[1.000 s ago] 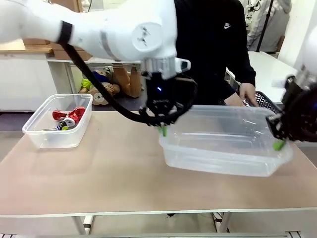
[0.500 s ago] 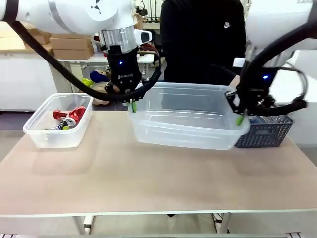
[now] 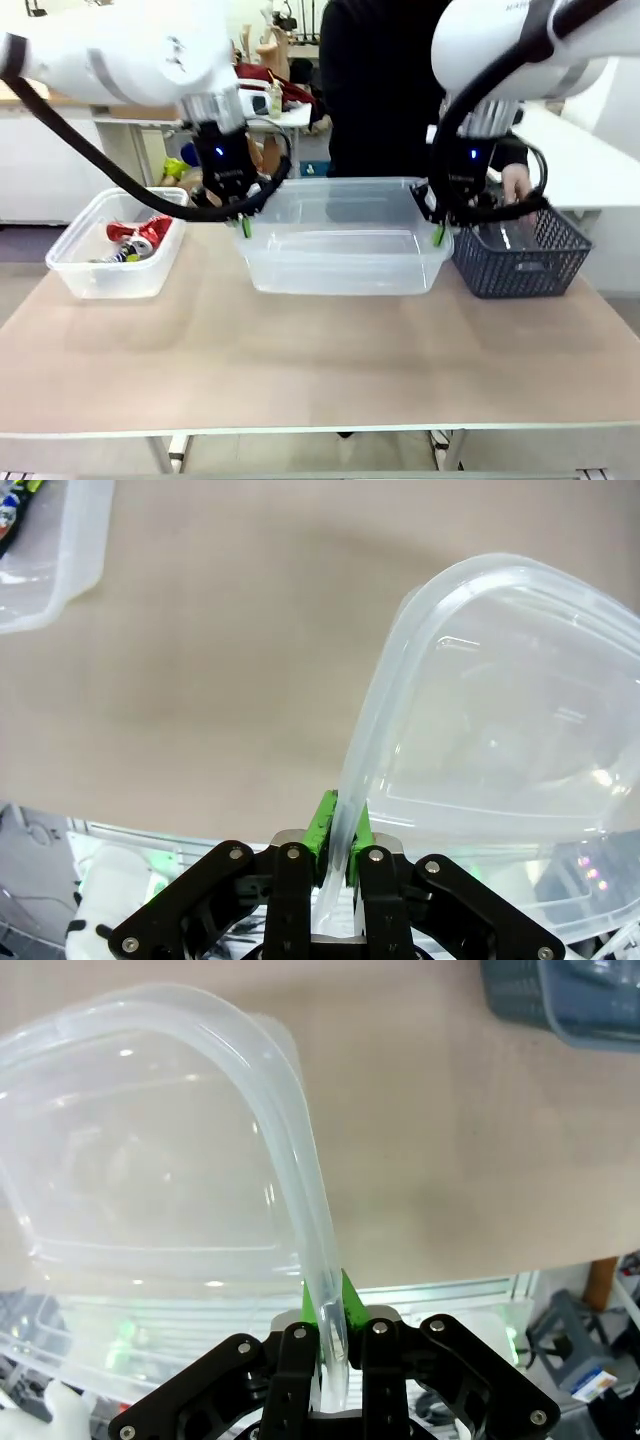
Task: Sort the waste into each basket.
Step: Pick up the Organizing box on the right side of the table and lift it, then offer the picked Organizing box to the human.
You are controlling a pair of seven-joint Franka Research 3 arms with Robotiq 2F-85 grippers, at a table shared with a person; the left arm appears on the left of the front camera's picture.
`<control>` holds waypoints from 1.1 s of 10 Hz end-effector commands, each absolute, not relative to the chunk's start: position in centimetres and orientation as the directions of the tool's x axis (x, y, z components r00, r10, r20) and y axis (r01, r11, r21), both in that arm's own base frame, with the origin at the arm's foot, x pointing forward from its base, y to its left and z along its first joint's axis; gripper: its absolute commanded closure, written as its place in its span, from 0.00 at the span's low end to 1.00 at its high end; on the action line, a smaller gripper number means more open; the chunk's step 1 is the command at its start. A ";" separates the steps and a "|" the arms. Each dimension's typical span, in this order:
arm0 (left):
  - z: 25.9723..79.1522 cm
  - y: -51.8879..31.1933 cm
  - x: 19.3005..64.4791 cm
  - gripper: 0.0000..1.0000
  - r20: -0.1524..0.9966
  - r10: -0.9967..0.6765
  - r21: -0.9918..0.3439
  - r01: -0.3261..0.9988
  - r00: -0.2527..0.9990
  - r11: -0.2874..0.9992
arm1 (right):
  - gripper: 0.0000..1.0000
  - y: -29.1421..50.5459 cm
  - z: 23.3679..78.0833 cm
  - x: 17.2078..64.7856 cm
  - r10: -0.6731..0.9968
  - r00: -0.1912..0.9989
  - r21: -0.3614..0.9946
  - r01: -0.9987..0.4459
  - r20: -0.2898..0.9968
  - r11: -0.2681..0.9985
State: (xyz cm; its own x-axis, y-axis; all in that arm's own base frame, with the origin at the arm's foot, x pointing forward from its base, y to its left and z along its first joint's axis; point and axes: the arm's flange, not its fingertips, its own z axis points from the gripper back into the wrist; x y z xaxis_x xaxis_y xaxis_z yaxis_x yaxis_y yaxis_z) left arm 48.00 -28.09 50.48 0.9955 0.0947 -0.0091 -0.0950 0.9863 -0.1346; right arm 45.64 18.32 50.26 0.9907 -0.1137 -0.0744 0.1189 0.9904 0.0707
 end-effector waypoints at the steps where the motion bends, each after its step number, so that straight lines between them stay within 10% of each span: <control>1: 50.4 -28.1 50.4 1.00 -0.013 0.103 -0.146 -0.104 0.995 0.984 | 1.00 18.0 50.9 45.8 -0.144 0.982 0.041 0.151 -0.125 0.988; 11: 49.6 -28.4 49.0 1.00 -0.024 0.089 -0.137 -0.091 0.996 0.986 | 1.00 18.1 49.7 46.1 -0.118 0.989 0.067 0.124 -0.090 0.990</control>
